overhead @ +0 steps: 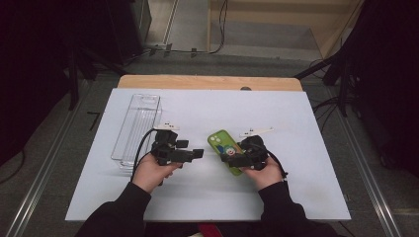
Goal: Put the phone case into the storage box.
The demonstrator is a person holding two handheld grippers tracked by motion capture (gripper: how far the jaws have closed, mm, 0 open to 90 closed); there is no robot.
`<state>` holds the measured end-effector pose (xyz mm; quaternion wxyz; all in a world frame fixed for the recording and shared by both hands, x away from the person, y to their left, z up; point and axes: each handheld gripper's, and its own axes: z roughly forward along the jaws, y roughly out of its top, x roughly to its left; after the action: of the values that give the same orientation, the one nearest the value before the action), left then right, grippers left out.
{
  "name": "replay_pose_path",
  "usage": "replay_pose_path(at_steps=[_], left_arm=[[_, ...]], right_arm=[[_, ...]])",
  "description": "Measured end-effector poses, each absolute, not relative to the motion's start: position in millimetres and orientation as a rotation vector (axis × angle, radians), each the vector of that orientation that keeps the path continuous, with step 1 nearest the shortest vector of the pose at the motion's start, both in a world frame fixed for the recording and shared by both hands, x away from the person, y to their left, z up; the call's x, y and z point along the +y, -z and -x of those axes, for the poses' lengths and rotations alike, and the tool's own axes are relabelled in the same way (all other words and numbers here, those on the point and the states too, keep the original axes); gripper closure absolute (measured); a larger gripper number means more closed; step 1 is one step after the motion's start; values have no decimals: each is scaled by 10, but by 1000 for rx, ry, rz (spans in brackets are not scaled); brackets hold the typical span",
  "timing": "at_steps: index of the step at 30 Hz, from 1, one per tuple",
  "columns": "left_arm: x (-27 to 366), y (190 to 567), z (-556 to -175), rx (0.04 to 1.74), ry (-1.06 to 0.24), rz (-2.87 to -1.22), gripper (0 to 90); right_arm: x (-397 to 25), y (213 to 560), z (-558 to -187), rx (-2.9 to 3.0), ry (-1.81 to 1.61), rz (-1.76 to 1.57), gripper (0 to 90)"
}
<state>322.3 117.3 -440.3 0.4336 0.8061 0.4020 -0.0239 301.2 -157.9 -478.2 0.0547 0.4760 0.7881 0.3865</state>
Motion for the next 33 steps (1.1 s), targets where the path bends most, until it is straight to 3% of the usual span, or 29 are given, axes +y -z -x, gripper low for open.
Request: replay_pose_path(at_steps=[33], left_arm=[[1170, 4330, -3491, 1127, 26, -1946, 212]], right_arm=[[-1246, 4813, -2872, 2195, -1395, -1567, 141]])
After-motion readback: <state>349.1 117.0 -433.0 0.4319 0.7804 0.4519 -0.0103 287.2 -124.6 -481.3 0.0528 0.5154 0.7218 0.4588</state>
